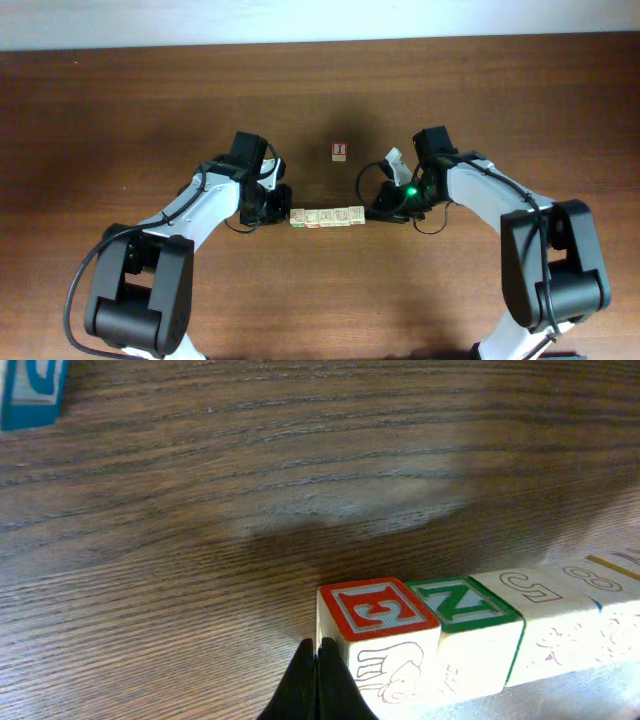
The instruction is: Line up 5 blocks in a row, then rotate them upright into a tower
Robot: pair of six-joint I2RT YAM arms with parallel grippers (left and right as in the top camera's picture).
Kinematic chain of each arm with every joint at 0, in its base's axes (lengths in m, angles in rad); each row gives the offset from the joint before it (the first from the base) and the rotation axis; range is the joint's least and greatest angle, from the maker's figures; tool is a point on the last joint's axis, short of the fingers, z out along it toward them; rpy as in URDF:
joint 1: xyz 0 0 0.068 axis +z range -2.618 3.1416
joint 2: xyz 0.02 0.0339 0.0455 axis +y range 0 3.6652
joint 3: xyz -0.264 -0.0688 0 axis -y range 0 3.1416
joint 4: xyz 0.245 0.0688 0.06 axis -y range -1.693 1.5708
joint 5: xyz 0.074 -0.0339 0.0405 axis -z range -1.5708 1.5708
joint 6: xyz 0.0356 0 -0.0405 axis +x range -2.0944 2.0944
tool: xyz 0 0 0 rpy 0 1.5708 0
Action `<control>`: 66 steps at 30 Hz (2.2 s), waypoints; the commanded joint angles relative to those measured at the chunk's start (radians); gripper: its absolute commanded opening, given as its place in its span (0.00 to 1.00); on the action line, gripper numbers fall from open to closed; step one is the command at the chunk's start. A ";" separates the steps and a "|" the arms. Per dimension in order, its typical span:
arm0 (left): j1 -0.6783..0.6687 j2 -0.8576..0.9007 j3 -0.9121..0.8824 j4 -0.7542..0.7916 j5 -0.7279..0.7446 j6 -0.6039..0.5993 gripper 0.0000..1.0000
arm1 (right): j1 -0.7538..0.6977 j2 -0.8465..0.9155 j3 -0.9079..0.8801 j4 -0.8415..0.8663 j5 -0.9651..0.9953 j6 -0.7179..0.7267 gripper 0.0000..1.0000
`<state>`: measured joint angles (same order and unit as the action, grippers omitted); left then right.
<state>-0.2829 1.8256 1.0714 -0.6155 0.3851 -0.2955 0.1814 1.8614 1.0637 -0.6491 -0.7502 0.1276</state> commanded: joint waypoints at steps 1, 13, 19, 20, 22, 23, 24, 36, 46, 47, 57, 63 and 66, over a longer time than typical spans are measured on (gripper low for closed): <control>-0.012 0.010 -0.005 0.010 0.064 -0.006 0.00 | 0.008 -0.023 0.036 -0.030 -0.042 -0.007 0.04; -0.012 0.010 -0.005 0.010 0.064 -0.007 0.00 | 0.026 -0.050 0.084 -0.099 0.021 0.050 0.04; -0.012 0.010 -0.005 0.010 0.064 -0.006 0.00 | 0.100 -0.080 0.107 -0.099 0.105 0.124 0.04; -0.012 0.010 -0.005 0.010 0.064 -0.006 0.00 | 0.100 -0.080 0.107 -0.100 0.128 0.144 0.04; -0.012 0.010 -0.005 0.010 0.064 -0.006 0.00 | 0.089 -0.081 0.109 -0.100 0.135 0.143 0.04; -0.012 0.010 -0.005 0.010 0.064 -0.006 0.00 | 0.083 -0.082 0.109 -0.100 0.135 0.143 0.04; -0.012 0.010 -0.005 0.010 0.064 -0.006 0.00 | 0.060 -0.084 0.109 -0.114 0.138 0.144 0.04; -0.012 0.010 -0.005 0.010 0.064 -0.006 0.00 | -0.029 -0.080 0.011 -0.260 0.358 0.197 0.04; -0.012 0.010 -0.005 0.010 0.064 -0.006 0.00 | 0.073 -0.014 -0.007 -0.106 0.298 0.282 0.04; -0.012 0.010 -0.005 0.010 0.064 -0.006 0.00 | 0.073 -0.014 -0.007 -0.096 0.293 0.282 0.04; -0.012 0.010 -0.005 0.010 0.064 -0.006 0.00 | 0.074 -0.014 -0.004 -0.004 0.253 0.212 0.04; -0.012 0.010 -0.005 0.010 0.064 -0.006 0.00 | 0.075 -0.014 -0.004 0.009 0.168 0.107 0.04; -0.012 0.010 -0.005 0.009 0.064 -0.006 0.00 | 0.071 -0.015 0.014 -0.011 0.160 0.089 0.04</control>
<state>-0.2897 1.8256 1.0710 -0.6083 0.4191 -0.2955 0.2508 1.8374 1.0618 -0.6476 -0.5285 0.2531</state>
